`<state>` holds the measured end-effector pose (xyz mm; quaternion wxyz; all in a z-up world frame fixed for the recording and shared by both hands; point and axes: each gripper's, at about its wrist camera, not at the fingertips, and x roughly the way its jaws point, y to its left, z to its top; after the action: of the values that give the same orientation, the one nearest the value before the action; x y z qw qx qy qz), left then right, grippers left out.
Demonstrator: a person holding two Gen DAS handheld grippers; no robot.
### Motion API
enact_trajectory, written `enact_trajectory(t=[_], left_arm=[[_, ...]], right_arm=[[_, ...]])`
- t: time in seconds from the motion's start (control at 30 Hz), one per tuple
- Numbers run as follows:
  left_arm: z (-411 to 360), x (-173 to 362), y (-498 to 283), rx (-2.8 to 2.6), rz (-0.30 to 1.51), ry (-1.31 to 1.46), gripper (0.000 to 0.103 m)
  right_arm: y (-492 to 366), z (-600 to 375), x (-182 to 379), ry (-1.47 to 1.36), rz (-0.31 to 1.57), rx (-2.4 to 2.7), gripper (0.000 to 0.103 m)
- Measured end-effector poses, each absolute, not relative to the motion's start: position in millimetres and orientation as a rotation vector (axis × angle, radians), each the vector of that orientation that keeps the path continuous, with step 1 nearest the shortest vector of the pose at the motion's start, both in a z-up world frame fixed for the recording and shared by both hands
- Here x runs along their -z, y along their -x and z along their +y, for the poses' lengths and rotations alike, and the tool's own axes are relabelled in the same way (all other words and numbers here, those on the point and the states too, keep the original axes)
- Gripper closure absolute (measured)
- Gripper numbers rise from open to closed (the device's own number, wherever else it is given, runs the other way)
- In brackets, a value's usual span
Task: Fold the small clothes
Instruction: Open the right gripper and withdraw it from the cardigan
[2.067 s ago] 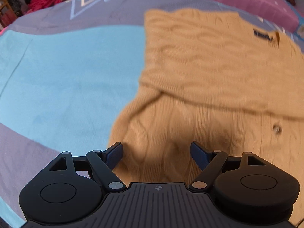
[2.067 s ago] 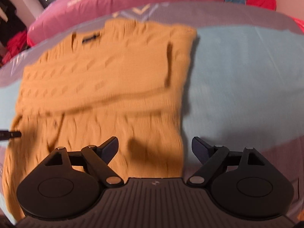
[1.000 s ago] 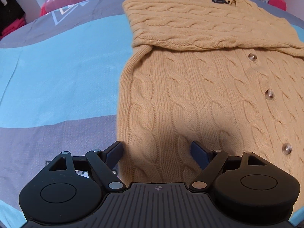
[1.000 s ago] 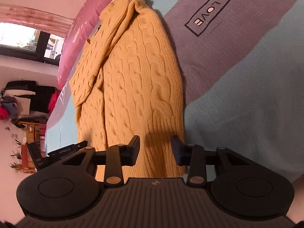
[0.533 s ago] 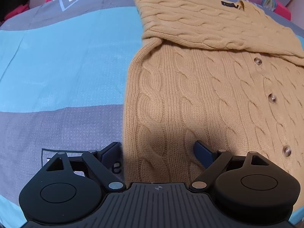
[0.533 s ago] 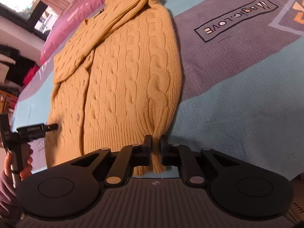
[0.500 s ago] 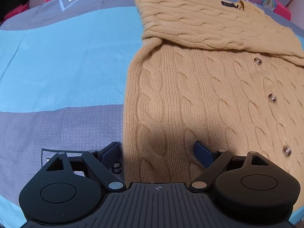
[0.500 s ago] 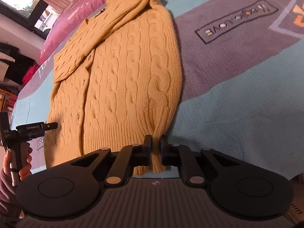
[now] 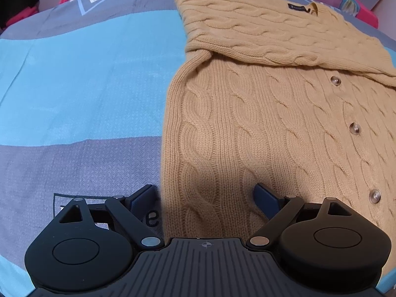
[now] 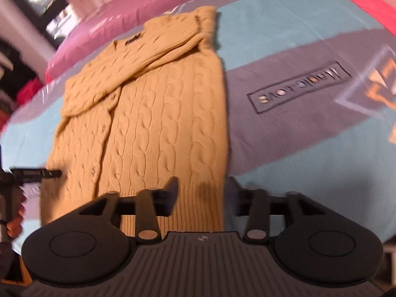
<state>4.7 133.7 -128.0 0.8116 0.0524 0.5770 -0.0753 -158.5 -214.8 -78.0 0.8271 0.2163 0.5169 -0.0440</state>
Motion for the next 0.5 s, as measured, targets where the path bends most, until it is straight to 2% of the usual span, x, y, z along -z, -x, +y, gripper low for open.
enact_trajectory(t=[0.1,0.17,0.3,0.43,0.5], left_arm=[[135,128,-4,0.16,1.234,-0.11,0.0],[136,127,-4,0.159,1.236,-0.107,0.0],[138,126,-5,0.158,1.239,-0.103,0.0],[140,125,-4,0.153,1.244,-0.104,0.0],[140,124,-4,0.149,1.244,-0.111,0.0]], right_arm=[[153,-209,96,-0.418,1.186,0.116,0.05],[155,-209,96,-0.392,1.182,0.117,0.052],[154,-216,91,-0.371,1.183,0.197,0.044],[151,-213,86,-0.378,1.162,0.195,0.042],[150,-205,88,-0.353,1.168,0.179,0.034]])
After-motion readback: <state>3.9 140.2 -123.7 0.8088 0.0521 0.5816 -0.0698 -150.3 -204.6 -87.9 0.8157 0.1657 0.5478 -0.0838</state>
